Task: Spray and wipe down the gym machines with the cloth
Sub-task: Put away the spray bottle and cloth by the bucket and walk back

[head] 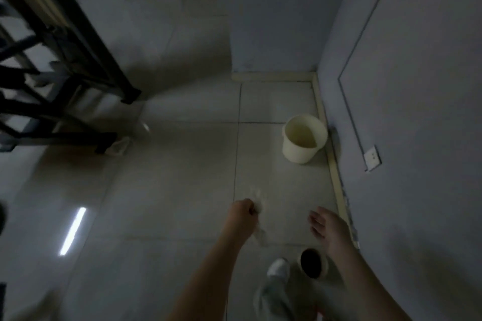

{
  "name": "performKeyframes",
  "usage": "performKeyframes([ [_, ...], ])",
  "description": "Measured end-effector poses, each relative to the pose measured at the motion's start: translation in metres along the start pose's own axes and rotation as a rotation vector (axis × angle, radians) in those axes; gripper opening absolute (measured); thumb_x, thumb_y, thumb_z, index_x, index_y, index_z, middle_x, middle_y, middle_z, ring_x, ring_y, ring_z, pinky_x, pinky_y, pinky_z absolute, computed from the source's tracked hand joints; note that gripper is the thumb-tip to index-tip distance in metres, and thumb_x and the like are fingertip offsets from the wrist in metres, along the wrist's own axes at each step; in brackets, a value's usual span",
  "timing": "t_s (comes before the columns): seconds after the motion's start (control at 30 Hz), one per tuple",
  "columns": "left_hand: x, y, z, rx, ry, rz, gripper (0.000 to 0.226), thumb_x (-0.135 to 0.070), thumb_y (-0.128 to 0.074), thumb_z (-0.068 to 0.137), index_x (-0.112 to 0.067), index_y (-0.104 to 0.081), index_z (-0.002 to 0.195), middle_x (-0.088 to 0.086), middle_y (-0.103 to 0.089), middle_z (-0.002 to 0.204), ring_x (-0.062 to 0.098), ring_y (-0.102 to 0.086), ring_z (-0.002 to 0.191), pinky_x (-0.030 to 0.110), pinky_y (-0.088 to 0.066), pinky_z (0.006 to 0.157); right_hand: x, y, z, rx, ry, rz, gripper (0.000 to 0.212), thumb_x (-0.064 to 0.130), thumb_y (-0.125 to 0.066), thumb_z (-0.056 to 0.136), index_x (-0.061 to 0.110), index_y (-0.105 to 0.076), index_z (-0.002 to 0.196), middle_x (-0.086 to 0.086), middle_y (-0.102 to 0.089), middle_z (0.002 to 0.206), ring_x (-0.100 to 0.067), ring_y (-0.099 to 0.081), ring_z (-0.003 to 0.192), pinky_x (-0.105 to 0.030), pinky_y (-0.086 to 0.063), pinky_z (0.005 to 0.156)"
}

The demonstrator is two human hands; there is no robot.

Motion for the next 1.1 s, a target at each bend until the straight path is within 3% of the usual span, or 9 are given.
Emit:
performKeyframes([
  [0.13, -0.072, 0.008, 0.098, 0.045, -0.063, 0.046, 0.04, 0.001, -0.051, 0.081, -0.017, -0.029, 0.054, -0.003, -0.038, 0.06, 0.024, -0.052, 0.072, 0.024, -0.029, 0.057, 0.075, -0.028, 0.067, -0.008, -0.02, 0.043, 0.024, 0.01, -0.044, 0.097, 0.005, -0.056, 0.117, -0.011, -0.063, 0.096, -0.018, -0.058, 0.075, -0.029, -0.043, 0.068],
  [0.23, -0.116, 0.009, 0.157, 0.073, -0.078, 0.063, 0.039, 0.001, -0.05, 0.082, -0.017, -0.03, 0.054, -0.004, -0.037, 0.059, 0.018, -0.047, 0.066, 0.025, -0.029, 0.053, 0.128, -0.042, 0.103, -0.017, -0.006, 0.012, 0.015, 0.011, -0.048, 0.096, 0.006, -0.056, 0.107, -0.01, -0.064, 0.094, -0.023, -0.06, 0.086, -0.031, -0.045, 0.072],
  [0.33, -0.149, 0.01, 0.202, 0.089, -0.064, 0.03, 0.038, 0.001, -0.049, 0.084, -0.016, -0.032, 0.055, -0.005, -0.038, 0.057, 0.007, -0.037, 0.052, 0.016, -0.026, 0.04, 0.173, -0.046, 0.134, -0.052, 0.005, -0.024, 0.014, 0.013, -0.049, 0.096, 0.006, -0.057, 0.105, -0.006, -0.064, 0.088, -0.023, -0.06, 0.092, -0.037, -0.045, 0.084],
  [0.5, -0.185, -0.001, 0.285, 0.161, -0.035, 0.011, 0.037, 0.001, -0.048, 0.087, -0.015, -0.038, 0.055, -0.003, -0.04, 0.059, 0.003, -0.037, 0.052, 0.008, -0.031, 0.04, 0.227, -0.059, 0.198, -0.12, -0.017, -0.035, 0.011, 0.014, -0.05, 0.096, 0.007, -0.058, 0.097, -0.007, -0.066, 0.09, -0.024, -0.061, 0.093, -0.039, -0.046, 0.087],
  [0.57, -0.196, -0.011, 0.317, 0.2, -0.024, 0.015, 0.026, -0.001, -0.048, 0.088, -0.009, -0.052, 0.063, 0.001, -0.048, 0.065, 0.01, -0.047, 0.057, 0.009, -0.035, 0.047, 0.241, -0.065, 0.22, -0.154, -0.031, -0.031, 0.011, 0.015, -0.051, 0.096, 0.009, -0.059, 0.092, -0.008, -0.066, 0.092, -0.025, -0.062, 0.094, -0.041, -0.047, 0.089],
  [0.7, -0.224, -0.032, 0.392, 0.281, -0.046, 0.029, 0.02, -0.005, -0.048, 0.09, 0.005, -0.065, 0.094, 0.015, -0.064, 0.089, 0.027, -0.063, 0.085, 0.03, -0.05, 0.073, 0.263, -0.079, 0.275, -0.221, -0.032, 0.015, 0.013, 0.014, -0.052, 0.095, 0.005, -0.06, 0.099, -0.012, -0.067, 0.094, -0.027, -0.063, 0.095, -0.045, -0.047, 0.094],
  [0.9, -0.248, -0.066, 0.476, 0.335, -0.033, 0.068, 0.017, -0.003, -0.049, 0.087, 0.006, -0.063, 0.09, 0.013, -0.057, 0.083, 0.024, -0.058, 0.083, 0.021, -0.034, 0.064, 0.284, -0.1, 0.345, -0.193, -0.077, 0.035, 0.012, 0.011, -0.05, 0.096, 0.005, -0.058, 0.101, -0.013, -0.065, 0.096, -0.028, -0.061, 0.094, -0.041, -0.046, 0.086],
  [1.0, -0.256, -0.096, 0.515, 0.37, -0.044, 0.094, 0.019, -0.008, -0.048, 0.089, 0.0, -0.065, 0.095, 0.016, -0.065, 0.1, 0.029, -0.062, 0.097, 0.023, -0.039, 0.069, 0.292, -0.101, 0.385, -0.192, -0.104, 0.023, 0.011, 0.011, -0.048, 0.096, 0.007, -0.059, 0.094, -0.012, -0.065, 0.092, -0.027, -0.061, 0.09, -0.037, -0.047, 0.08],
  [1.1, -0.259, -0.127, 0.544, 0.401, -0.023, 0.067, 0.029, -0.012, -0.05, 0.092, -0.011, -0.063, 0.118, 0.01, -0.061, 0.123, 0.026, -0.057, 0.114, 0.022, -0.041, 0.087, 0.296, -0.095, 0.426, -0.186, -0.101, -0.041, 0.012, 0.009, -0.047, 0.096, 0.009, -0.058, 0.091, -0.013, -0.064, 0.094, -0.027, -0.061, 0.091, -0.04, -0.047, 0.083],
])
Point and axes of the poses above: each hand's wrist, its own z-axis towards the middle knuckle, its own y-axis out of the back of the hand, x = y × z, the point moved 8 cm from there along z, towards the middle knuckle
